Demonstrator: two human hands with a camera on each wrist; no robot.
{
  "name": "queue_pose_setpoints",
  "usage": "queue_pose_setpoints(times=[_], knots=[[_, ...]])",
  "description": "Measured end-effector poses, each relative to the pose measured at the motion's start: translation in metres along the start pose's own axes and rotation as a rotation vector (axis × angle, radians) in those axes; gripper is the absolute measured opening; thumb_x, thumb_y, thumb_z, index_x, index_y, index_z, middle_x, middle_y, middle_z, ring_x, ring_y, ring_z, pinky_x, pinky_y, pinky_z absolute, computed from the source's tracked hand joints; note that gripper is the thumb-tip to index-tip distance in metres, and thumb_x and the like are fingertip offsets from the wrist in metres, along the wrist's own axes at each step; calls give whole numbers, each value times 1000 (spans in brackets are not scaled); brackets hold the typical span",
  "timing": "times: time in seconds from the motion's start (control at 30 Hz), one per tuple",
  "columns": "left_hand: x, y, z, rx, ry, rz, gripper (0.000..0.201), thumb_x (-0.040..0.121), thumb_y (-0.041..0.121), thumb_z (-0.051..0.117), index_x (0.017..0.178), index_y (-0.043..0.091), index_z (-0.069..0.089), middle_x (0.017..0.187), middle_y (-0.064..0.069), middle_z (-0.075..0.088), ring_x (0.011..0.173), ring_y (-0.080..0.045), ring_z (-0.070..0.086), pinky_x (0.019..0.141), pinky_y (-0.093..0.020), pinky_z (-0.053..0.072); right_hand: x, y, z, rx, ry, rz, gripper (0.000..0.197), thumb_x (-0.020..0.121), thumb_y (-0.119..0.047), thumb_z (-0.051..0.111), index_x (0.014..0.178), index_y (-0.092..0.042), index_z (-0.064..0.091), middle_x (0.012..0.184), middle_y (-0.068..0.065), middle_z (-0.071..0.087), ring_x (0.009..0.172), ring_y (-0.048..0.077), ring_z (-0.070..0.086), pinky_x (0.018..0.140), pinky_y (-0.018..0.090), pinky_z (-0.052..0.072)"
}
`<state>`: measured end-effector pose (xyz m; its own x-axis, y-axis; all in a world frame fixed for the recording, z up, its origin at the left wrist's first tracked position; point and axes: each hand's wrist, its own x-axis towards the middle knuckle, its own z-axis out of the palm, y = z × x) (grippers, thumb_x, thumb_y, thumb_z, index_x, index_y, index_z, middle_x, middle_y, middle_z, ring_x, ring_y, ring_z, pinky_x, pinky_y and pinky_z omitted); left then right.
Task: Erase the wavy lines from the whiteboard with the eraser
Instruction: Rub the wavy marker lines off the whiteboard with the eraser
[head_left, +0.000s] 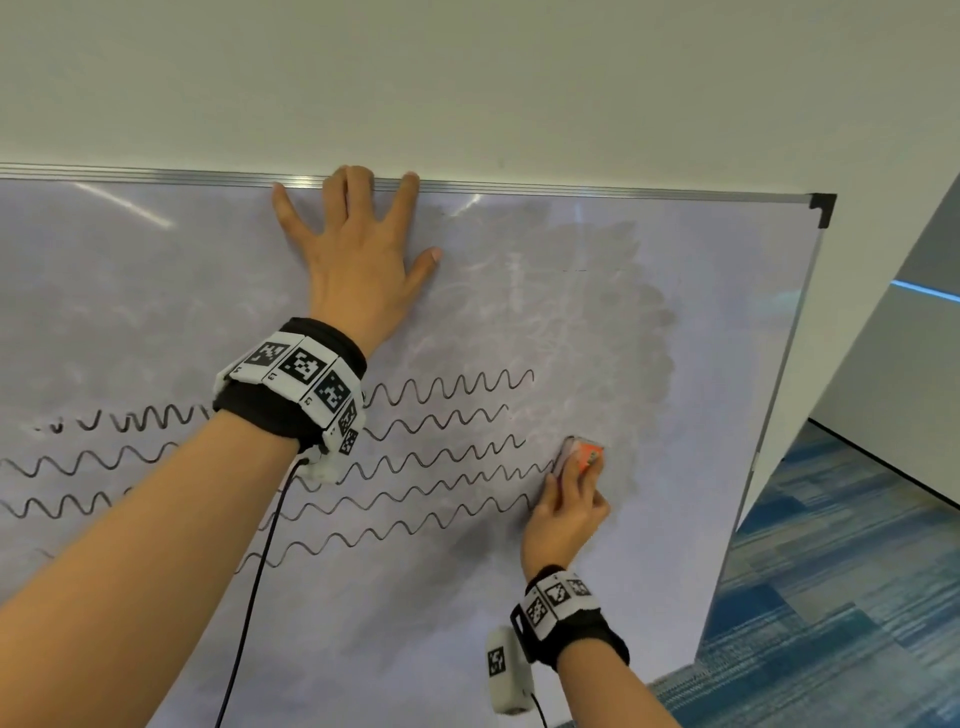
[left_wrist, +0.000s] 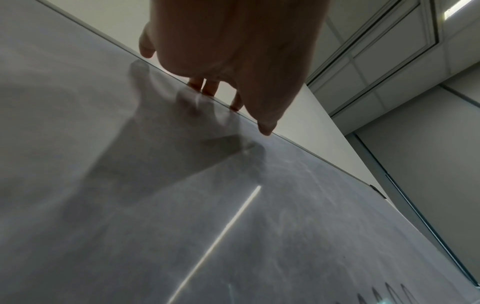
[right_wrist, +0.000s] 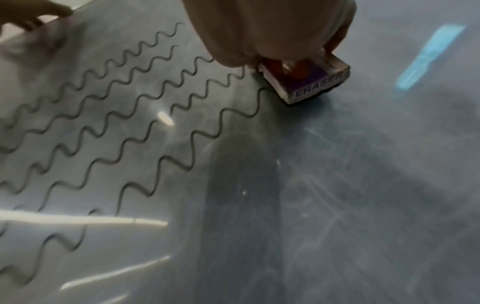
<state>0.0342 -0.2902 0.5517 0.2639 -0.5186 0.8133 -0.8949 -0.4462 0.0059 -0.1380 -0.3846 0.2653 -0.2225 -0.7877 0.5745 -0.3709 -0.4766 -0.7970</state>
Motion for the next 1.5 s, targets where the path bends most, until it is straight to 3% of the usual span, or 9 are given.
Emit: queue_pose_setpoints(times=[0.17, 0.27, 0.37, 0.53, 0.8, 1.1, 1.2, 1.33, 1.5], knots=[[-1, -3, 1, -8, 9, 10, 62, 88, 52, 48, 141, 22, 36, 132, -18, 39, 127, -35, 33, 103, -72, 9, -20, -3, -1, 30, -94, -159, 50, 85, -1, 65, 132, -15, 54, 150, 11, 36, 104, 23, 37, 91, 23, 38], [0, -7, -1, 18, -7, 29, 62, 88, 52, 48, 141, 22, 35, 132, -18, 40, 126, -35, 34, 103, -73, 9, -5, 0, -4, 120, -15, 138, 54, 87, -3, 64, 138, -8, 48, 138, 17, 46, 101, 22, 39, 89, 12, 31], [0, -5, -4, 39, -29, 27, 63, 88, 52, 47, 142, 22, 33, 134, -17, 38, 127, -34, 33, 104, -72, 9, 2, -8, -3, 414, 79, 444, 48, 87, -1, 63, 131, 5, 44, 119, 12, 50, 107, 29, 55, 83, 12, 45], [0, 0, -2, 32, -25, 4, 63, 87, 52, 46, 141, 22, 33, 136, -17, 38, 129, -34, 33, 104, -70, 10, -34, -24, 3, 505, -38, 465, 38, 88, -6, 64, 122, -1, 47, 109, -11, 45, 99, -6, 55, 80, 7, 45], [1, -6, -4, 37, -26, 28, 63, 86, 53, 44, 141, 23, 33, 135, -18, 39, 127, -35, 35, 104, -72, 9, -22, 8, -3, 369, 43, 578, 34, 85, -9, 68, 117, -5, 57, 115, 10, 53, 102, 24, 60, 88, 35, 53], [1, -3, -2, 19, -21, 13, 63, 87, 53, 45, 141, 22, 33, 135, -18, 38, 128, -35, 34, 105, -71, 8, -60, -10, -1, 489, -80, 537, 31, 86, -8, 68, 114, -16, 57, 112, -7, 55, 100, 4, 59, 85, 21, 51], [2, -7, -3, 23, -19, 34, 62, 87, 52, 44, 141, 23, 33, 134, -18, 39, 127, -35, 35, 104, -71, 8, -44, 12, -5, 436, -9, 648, 29, 87, -7, 67, 114, -9, 58, 104, -6, 56, 94, 13, 60, 73, 10, 47], [2, -8, -4, 25, -17, 39, 61, 88, 52, 45, 141, 23, 35, 133, -17, 39, 125, -35, 35, 104, -71, 8, -33, 32, -9, 263, 59, 803, 27, 85, -14, 68, 107, 1, 62, 101, 17, 64, 94, 33, 62, 74, 28, 45], [1, -3, -1, 10, -11, 17, 61, 88, 52, 46, 140, 23, 36, 134, -17, 39, 127, -34, 35, 105, -70, 7, -68, -7, -4, 338, -97, 564, 30, 85, -9, 69, 112, -12, 58, 99, -9, 53, 90, 12, 59, 68, 9, 43]])
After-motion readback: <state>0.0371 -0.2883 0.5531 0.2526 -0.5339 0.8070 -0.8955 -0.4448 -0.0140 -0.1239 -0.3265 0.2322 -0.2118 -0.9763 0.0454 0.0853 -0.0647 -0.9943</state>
